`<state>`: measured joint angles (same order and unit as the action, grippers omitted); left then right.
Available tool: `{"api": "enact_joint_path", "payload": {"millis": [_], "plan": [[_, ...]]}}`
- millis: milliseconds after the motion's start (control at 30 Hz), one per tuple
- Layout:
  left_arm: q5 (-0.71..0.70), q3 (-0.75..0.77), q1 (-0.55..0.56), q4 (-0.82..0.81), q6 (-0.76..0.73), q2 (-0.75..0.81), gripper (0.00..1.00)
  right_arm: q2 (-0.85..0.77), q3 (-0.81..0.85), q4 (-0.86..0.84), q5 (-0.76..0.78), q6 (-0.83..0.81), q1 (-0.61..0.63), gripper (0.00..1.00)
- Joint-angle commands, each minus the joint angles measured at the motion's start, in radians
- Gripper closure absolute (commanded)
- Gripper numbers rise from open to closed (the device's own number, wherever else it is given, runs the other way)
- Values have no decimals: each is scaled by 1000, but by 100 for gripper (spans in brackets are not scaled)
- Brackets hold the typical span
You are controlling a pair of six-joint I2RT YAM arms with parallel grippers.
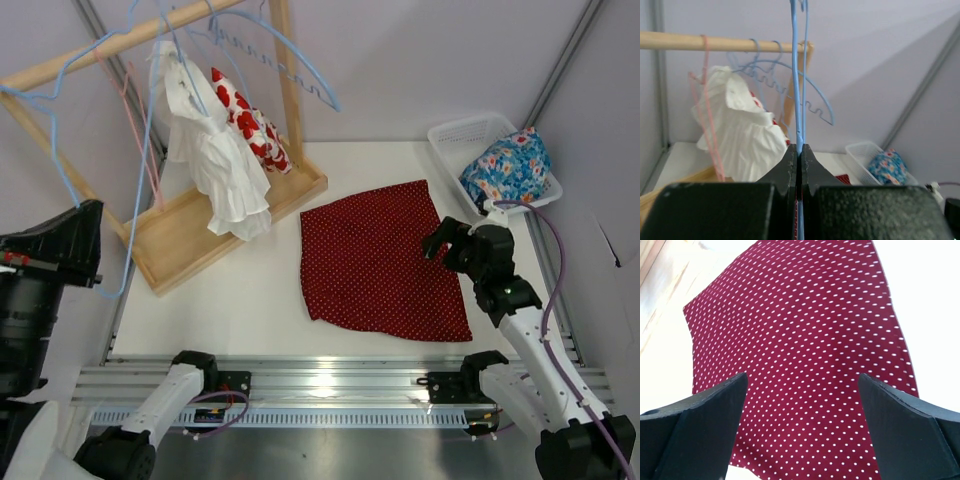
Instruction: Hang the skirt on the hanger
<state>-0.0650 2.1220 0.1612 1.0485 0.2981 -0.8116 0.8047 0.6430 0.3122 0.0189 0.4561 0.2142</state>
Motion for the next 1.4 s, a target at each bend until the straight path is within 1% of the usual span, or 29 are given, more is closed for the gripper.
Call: {"api": "enact_joint_path", "payload": {"millis": [0,33,67,100,167,200,233,300,333,367,433,467,533,567,633,667,700,733,767,800,867,900,933,967,1000,1067,1200,1367], "plan": [[328,-130,-51,-188,68,-58,100,-30,44,14,16,16,-41,1],[349,-163,-51,-267,82,-41,100,-36,44,18,16,18,-50,1],[355,-195,-51,-300,114,-32,100,-36,43,22,26,26,-71,1],[358,-289,-51,-335,130,-23,100,-38,43,33,29,30,-82,1],[407,-348,-51,-440,180,-8,100,-36,40,42,24,38,-111,1],[431,-419,-51,-474,197,-9,100,-36,40,47,3,42,-139,1],[474,-436,-48,-501,203,-17,100,-38,38,47,-7,42,-150,1],[465,-471,-22,-545,207,-43,100,-42,37,51,-7,42,-167,1],[423,-474,6,-559,199,-52,100,-44,38,56,-7,39,-168,1],[389,-476,87,-567,172,-81,100,-48,38,57,-1,36,-170,1],[303,-447,209,-570,125,-127,100,-53,38,65,9,36,-171,1],[195,-432,347,-571,78,-155,100,-56,37,65,13,36,-171,1],[124,-395,453,-585,53,-239,100,-62,35,74,23,42,-173,1],[53,-390,542,-597,44,-262,100,-65,35,79,29,46,-174,1],[-79,-428,641,-655,20,-308,100,-76,37,99,36,50,-174,1],[-129,-462,712,-676,13,-319,100,-81,37,106,52,55,-176,1],[-198,-499,739,-692,21,-340,100,-94,38,122,61,56,-177,1],[-238,-522,771,-734,26,-351,100,-104,38,128,73,59,-179,1],[-289,-569,844,-755,26,-360,100,-111,38,139,100,67,-179,1],[-424,-620,880,-777,23,-373,100,-119,38,154,111,72,-180,1],[-559,-687,955,-818,45,-414,100,-145,49,191,134,90,-188,1],[-615,-703,968,-826,62,-429,100,-151,52,205,138,95,-191,1],[-701,-750,978,-828,82,-442,100,-162,55,217,139,98,-191,1],[-758,-796,1000,-843,122,-464,100,-179,58,238,128,101,-193,1],[-759,-816,1005,-843,150,-474,100,-189,57,245,118,101,-193,1],[-817,-905,1018,-861,217,-497,100,-216,40,251,78,101,-193,1],[-943,-991,1026,-852,280,-554,100,-225,1,239,39,89,-193,1],[-1039,-1040,1028,-723,390,-569,100,-210,-54,174,-98,87,-193,1]]}}
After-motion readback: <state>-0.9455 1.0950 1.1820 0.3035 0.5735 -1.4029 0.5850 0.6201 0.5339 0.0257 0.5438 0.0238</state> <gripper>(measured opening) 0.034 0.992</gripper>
